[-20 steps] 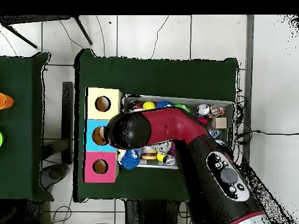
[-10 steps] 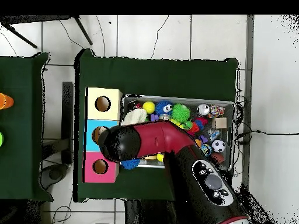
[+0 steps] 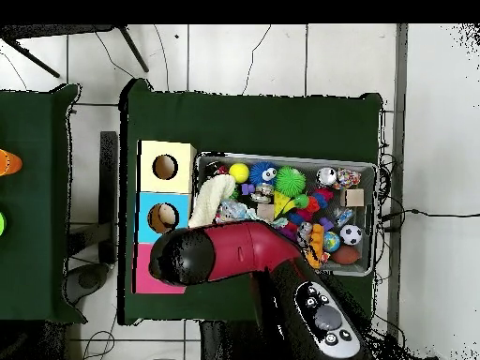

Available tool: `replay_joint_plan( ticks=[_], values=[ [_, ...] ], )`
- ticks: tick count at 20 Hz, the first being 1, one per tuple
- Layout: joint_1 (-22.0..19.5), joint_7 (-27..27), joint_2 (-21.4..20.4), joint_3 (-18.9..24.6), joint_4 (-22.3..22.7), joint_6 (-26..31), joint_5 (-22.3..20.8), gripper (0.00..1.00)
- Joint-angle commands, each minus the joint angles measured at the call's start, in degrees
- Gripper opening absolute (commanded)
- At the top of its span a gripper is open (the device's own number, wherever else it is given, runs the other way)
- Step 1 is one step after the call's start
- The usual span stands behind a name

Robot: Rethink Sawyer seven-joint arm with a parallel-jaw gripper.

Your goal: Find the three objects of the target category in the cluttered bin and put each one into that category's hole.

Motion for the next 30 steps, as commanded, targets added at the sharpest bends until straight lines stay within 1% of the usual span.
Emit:
replay_joint_plan(
  ticks=[1,7,13,18,21,28,30],
  values=[
    [1.45,18.32,0.29,-5.47,5.32,-7.42,-0.25,0.00],
    [4.83,20.66,2.51,-8.52,5.33,-12.92,-0.71,0.00],
    [8.79,22.42,5.02,-10.59,5.25,-18.20,1.08,0.00],
    [11.19,23.59,5.26,-10.88,4.67,-17.78,3.84,0.00],
    [12.88,24.55,5.56,-12.12,3.78,-17.16,4.30,0.00],
    [15.47,25.17,6.90,-14.78,1.64,-16.64,3.70,0.00],
    [16.81,25.80,7.15,-16.69,0.84,-16.90,2.33,0.00]
  ],
)
